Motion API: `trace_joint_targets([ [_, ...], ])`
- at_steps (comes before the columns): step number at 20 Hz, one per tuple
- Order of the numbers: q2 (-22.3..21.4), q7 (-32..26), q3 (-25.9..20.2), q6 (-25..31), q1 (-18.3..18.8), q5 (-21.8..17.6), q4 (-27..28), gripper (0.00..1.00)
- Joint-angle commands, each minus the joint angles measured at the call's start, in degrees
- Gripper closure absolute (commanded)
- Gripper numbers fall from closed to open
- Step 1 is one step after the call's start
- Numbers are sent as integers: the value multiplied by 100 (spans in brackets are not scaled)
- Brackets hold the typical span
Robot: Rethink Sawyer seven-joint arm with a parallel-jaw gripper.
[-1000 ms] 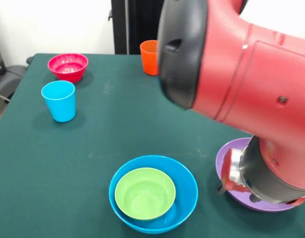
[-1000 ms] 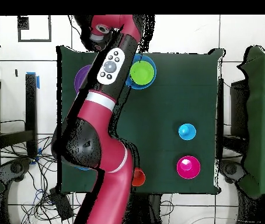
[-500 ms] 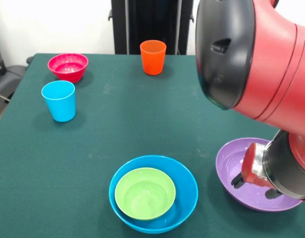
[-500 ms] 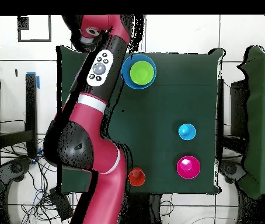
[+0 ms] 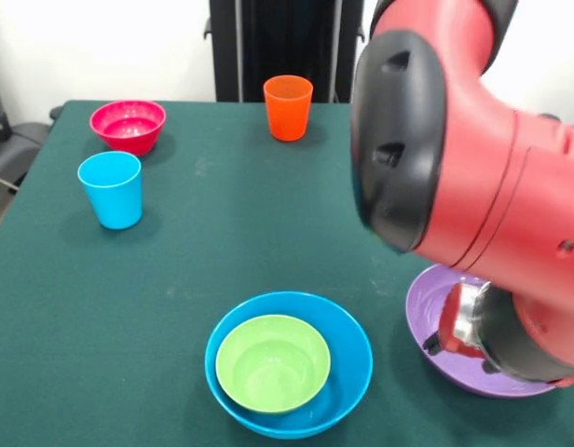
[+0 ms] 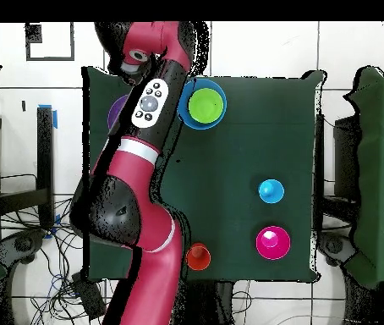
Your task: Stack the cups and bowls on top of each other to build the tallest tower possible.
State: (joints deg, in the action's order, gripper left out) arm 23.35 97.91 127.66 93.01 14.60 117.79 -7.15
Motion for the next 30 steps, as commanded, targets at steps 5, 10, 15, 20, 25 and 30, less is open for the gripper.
trace_joint_targets([
  [5,546,-643,-651,72,94,-864,383,0],
  [10,632,-846,-775,-85,142,-1010,406,0],
  [15,792,-686,-943,-301,174,-771,443,0],
  [20,1116,-457,-1347,-463,250,-218,540,0],
  [25,1170,-471,-1440,-387,286,-39,582,100],
  [30,1171,-470,-1332,-466,364,289,651,100],
])
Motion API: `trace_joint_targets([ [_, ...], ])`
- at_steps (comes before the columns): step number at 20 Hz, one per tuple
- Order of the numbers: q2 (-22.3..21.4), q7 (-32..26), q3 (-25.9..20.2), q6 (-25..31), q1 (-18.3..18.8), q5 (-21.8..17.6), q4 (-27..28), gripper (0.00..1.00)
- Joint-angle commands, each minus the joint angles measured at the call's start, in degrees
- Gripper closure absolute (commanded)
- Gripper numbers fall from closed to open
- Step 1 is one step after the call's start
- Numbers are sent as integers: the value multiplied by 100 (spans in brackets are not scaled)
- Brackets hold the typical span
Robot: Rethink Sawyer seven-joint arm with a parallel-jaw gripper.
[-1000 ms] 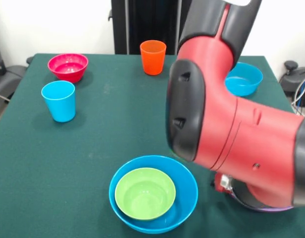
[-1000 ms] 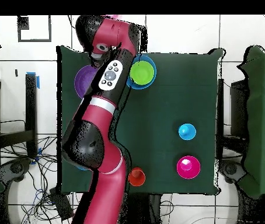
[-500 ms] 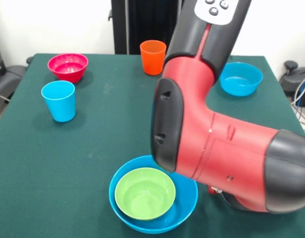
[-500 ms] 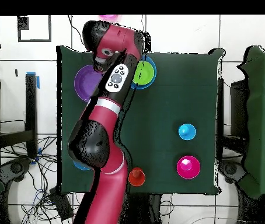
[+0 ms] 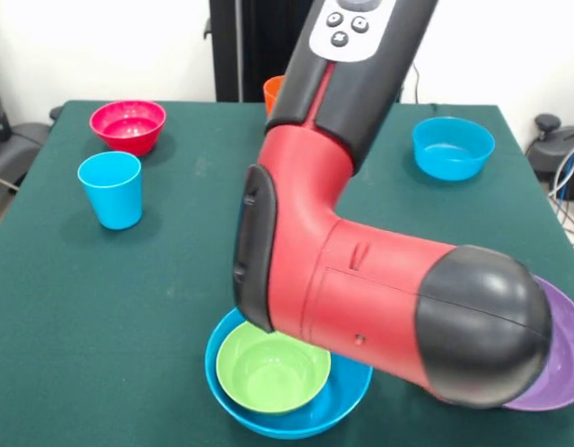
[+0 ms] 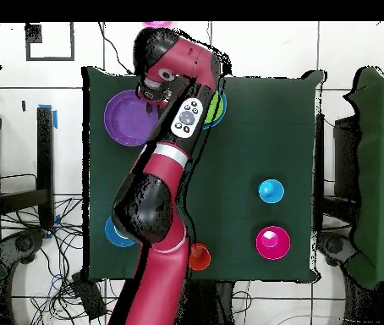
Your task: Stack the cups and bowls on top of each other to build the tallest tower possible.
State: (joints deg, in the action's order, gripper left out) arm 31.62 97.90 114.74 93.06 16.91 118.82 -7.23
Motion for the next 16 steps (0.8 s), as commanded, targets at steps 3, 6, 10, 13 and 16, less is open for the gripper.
trace_joint_targets([
  [3,317,-343,-142,-320,147,326,679,100],
  [6,327,-221,-465,-322,141,571,714,100],
  [10,408,-405,-936,-324,135,925,805,100],
  [13,379,-655,-1105,-134,171,927,842,100],
  [16,354,-788,-1308,-72,197,1045,911,100],
])
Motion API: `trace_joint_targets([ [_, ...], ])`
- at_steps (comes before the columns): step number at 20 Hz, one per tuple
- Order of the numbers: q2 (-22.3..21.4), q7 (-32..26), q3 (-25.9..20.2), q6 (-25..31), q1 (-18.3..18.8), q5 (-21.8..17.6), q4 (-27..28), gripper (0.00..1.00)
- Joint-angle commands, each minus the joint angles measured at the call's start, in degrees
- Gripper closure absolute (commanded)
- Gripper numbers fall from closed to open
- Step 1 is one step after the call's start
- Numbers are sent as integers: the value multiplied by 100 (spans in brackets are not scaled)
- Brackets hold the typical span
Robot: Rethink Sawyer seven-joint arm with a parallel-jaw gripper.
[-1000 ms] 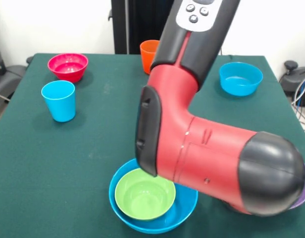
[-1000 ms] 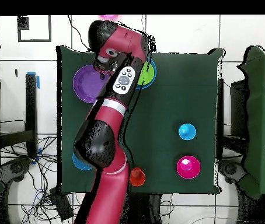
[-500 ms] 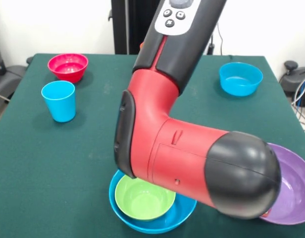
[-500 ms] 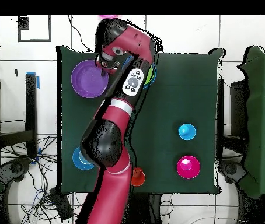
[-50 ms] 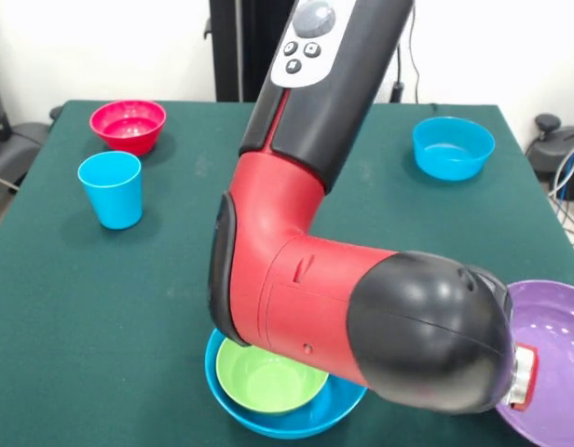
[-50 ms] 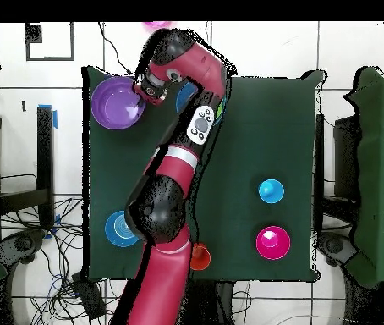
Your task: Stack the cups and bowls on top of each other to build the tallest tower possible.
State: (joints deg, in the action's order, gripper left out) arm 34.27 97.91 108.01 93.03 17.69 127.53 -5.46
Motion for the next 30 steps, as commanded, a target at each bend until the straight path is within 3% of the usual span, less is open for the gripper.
trace_joint_targets([
  [1,75,-782,-794,-78,91,199,735,100],
  [4,39,-862,-1093,52,94,210,768,100],
  [8,-37,-1320,-1502,192,78,-72,788,100],
  [21,-84,-2134,-1452,622,385,-5,1078,100],
  [26,-109,-2745,-1157,834,590,153,1169,100],
  [30,-143,-3051,-1241,853,644,140,1202,100],
])
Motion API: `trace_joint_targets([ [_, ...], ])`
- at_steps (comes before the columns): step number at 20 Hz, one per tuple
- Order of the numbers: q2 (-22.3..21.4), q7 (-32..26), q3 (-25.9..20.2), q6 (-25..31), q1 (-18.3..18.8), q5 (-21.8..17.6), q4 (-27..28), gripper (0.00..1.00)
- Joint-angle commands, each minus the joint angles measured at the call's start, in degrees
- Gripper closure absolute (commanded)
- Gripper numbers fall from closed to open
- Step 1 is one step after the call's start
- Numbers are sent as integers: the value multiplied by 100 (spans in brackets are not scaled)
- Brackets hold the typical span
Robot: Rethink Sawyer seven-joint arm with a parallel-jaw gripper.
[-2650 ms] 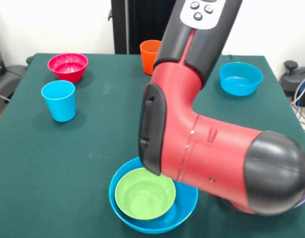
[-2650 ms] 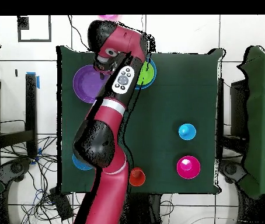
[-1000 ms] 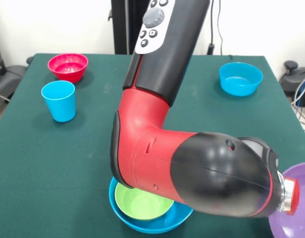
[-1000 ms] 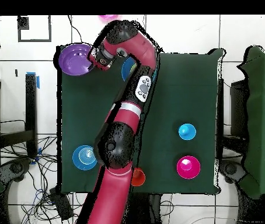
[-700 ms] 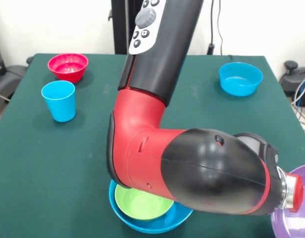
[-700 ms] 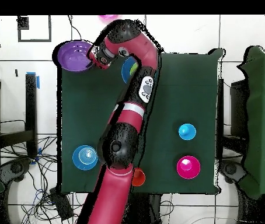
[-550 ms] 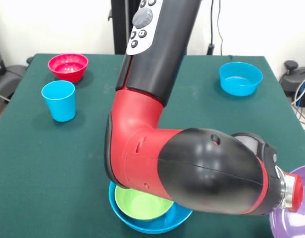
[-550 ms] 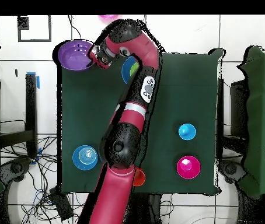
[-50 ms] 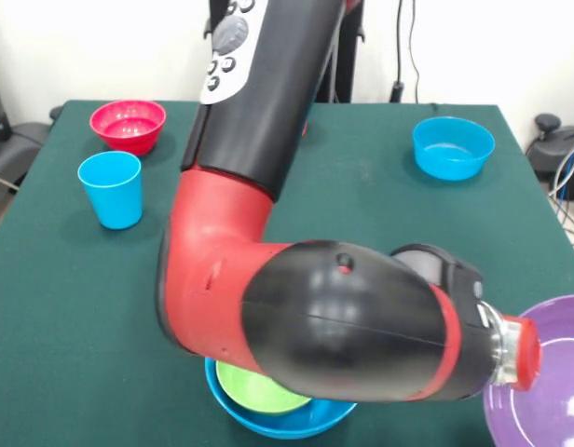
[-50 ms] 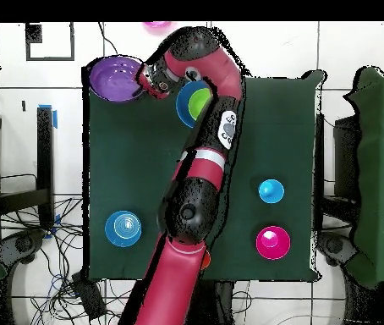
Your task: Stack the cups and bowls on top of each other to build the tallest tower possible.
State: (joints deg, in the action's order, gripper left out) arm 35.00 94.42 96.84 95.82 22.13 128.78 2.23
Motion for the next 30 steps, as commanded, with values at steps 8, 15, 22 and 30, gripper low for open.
trace_joint_targets([
  [8,-301,-3427,-45,542,198,388,491,100],
  [15,-366,-4007,90,576,220,775,542,100],
  [22,-453,-4814,327,736,351,1035,594,100],
  [30,-616,-5631,1317,1206,726,1647,617,100],
])
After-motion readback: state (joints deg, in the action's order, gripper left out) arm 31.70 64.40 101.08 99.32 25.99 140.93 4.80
